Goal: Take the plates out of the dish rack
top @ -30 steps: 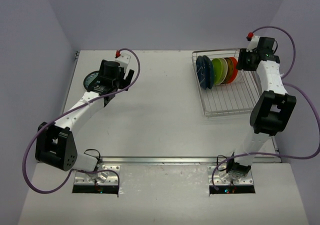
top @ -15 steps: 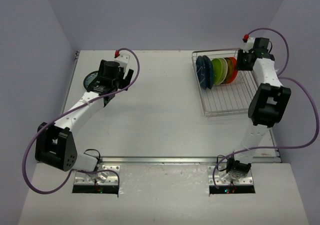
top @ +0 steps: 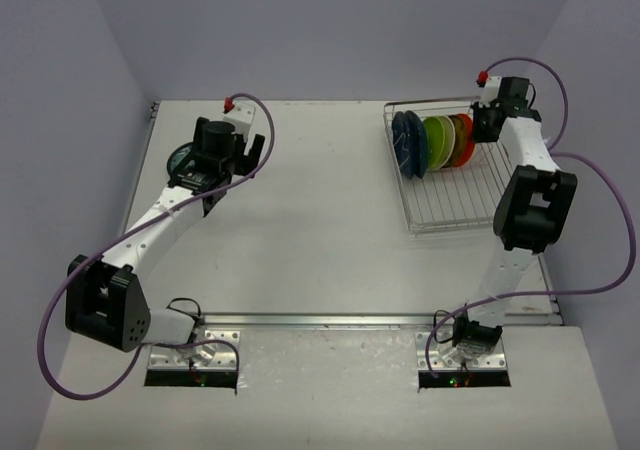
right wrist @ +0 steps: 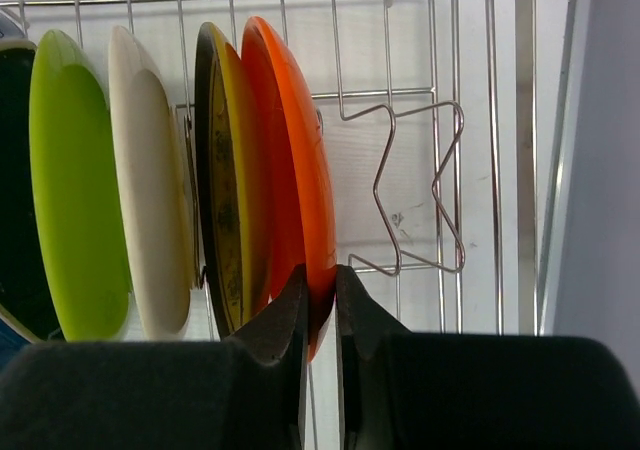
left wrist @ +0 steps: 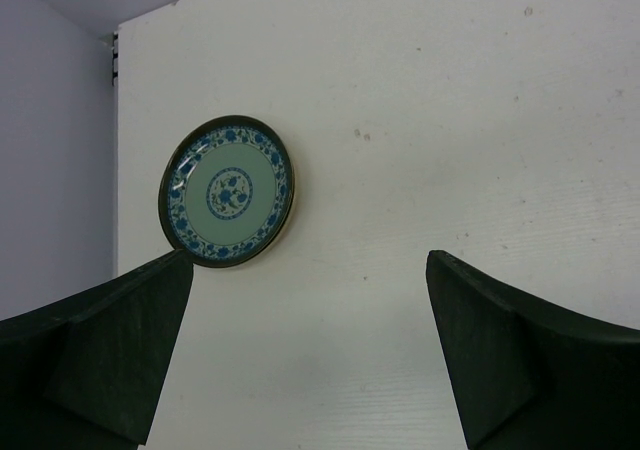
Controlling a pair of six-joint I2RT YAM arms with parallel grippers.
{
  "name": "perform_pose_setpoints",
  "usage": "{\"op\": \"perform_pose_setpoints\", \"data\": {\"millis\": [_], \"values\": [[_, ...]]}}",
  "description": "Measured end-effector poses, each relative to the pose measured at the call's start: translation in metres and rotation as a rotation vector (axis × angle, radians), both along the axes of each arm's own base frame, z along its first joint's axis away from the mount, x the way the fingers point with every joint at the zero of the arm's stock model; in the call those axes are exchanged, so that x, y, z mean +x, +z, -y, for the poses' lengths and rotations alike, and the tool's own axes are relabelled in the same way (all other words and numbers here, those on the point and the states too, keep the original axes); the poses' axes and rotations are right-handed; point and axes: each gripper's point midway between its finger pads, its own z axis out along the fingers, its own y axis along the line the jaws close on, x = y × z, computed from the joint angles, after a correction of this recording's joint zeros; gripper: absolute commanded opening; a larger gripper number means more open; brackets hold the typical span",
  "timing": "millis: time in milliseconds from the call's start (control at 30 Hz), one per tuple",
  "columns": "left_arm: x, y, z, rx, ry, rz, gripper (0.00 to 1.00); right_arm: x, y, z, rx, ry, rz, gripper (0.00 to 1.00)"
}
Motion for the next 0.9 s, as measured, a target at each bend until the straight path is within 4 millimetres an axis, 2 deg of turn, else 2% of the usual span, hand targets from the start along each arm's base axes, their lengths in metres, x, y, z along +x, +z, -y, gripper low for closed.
{"op": "perform_pose_setpoints", "data": {"millis": [100, 333, 500, 600, 733, 833, 900], "values": [[-0.002, 0.008, -0.001, -0.008, 0.002, 0.022, 1.0, -0.002, 0.009, -0.003, -0.052, 0.008, 0.002, 0.0], [-0.002, 0.013, -0.002, -0.006, 0.009, 0.033, 1.0, -0.004, 0.045, -0.015, -0.157, 0.016, 0.049, 0.0], [0.004, 0.037, -0.002, -0.01, 0.013, 0.078, 1.0, -0.011, 0.074, -0.011, -0.192, -0.011, 0.086, 0.0], [0.008, 0.06, 0.003, -0.03, -0.006, 0.113, 1.0, -0.016, 0.101, -0.009, -0.225, -0.009, 0.137, 0.0], [0.003, 0.093, 0.034, -0.131, -0.166, 0.155, 1.0, -0.032, 0.15, -0.017, -0.264, 0.028, 0.247, 0.0], [-0.011, 0.114, 0.055, -0.211, -0.279, 0.19, 1.0, -0.052, 0.194, -0.031, -0.251, 0.074, 0.35, 0.0], [-0.02, 0.129, 0.074, -0.284, -0.376, 0.203, 1.0, -0.061, 0.216, -0.045, -0.21, 0.121, 0.409, 0.0]]}}
